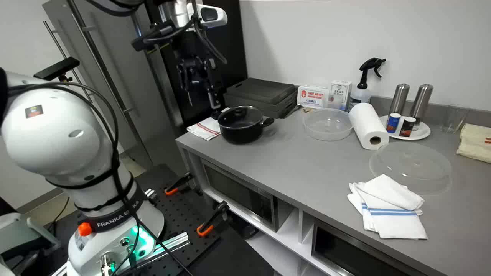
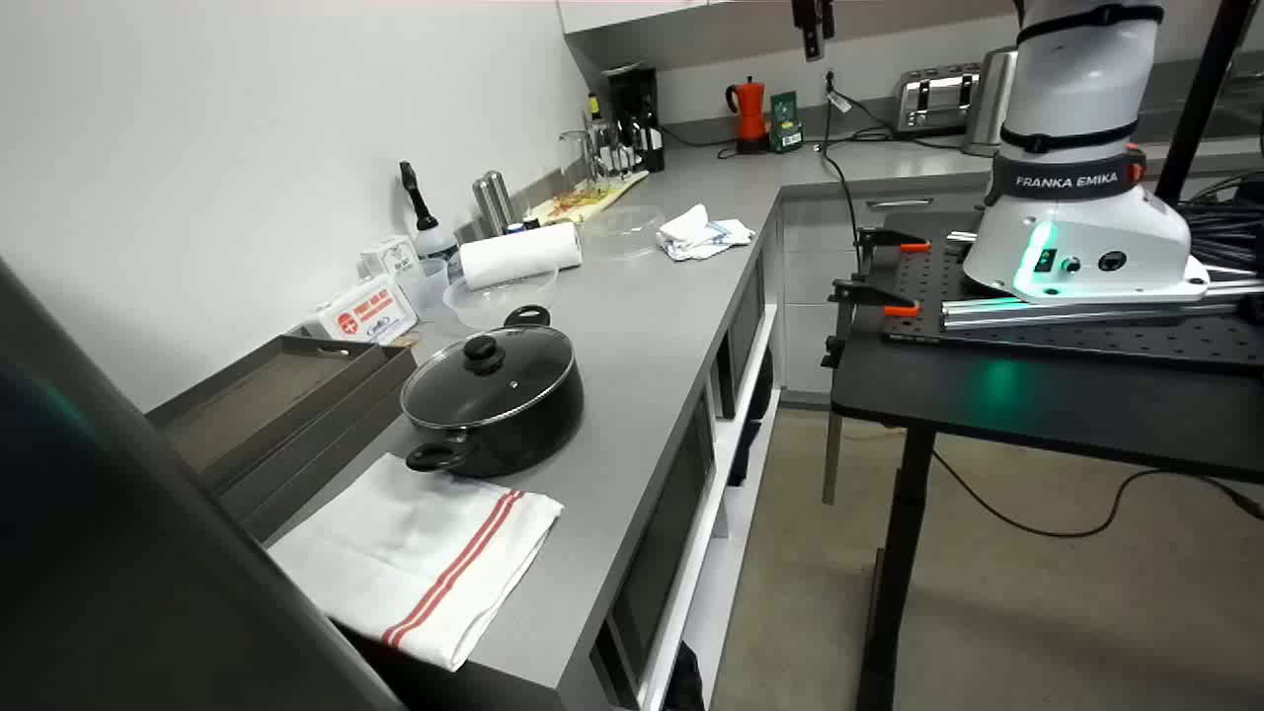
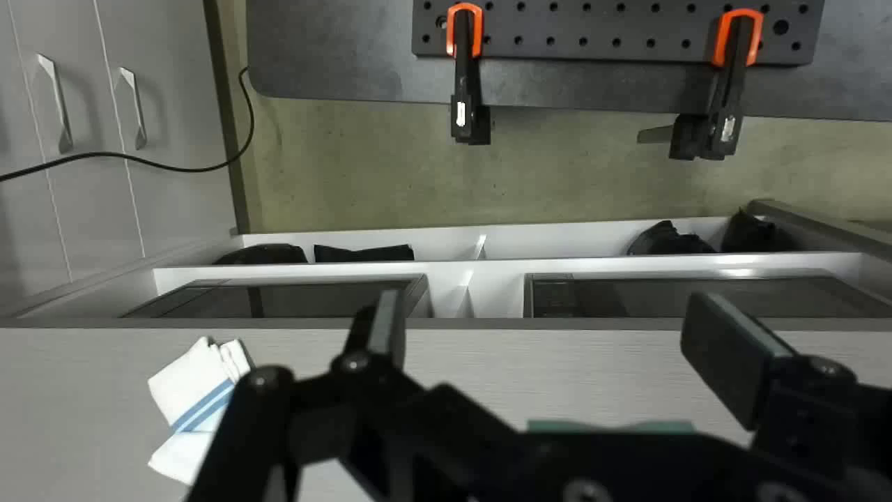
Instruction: Remove the lid from the pot
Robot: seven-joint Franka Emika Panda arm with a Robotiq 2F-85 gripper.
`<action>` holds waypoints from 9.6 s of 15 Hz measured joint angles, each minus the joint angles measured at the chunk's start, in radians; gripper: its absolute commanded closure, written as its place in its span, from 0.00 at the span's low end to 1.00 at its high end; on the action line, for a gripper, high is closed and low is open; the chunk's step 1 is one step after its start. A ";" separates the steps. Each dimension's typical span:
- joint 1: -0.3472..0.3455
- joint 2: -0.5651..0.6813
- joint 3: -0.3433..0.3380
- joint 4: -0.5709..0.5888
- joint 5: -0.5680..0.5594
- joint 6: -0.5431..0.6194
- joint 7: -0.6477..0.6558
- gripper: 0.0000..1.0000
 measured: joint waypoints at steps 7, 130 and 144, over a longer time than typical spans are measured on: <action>0.000 0.003 0.000 0.000 0.000 0.000 0.000 0.00; 0.311 1.835 0.179 1.538 -0.012 0.325 -0.512 0.75; 0.282 1.552 0.158 1.293 -0.062 0.331 -0.496 0.75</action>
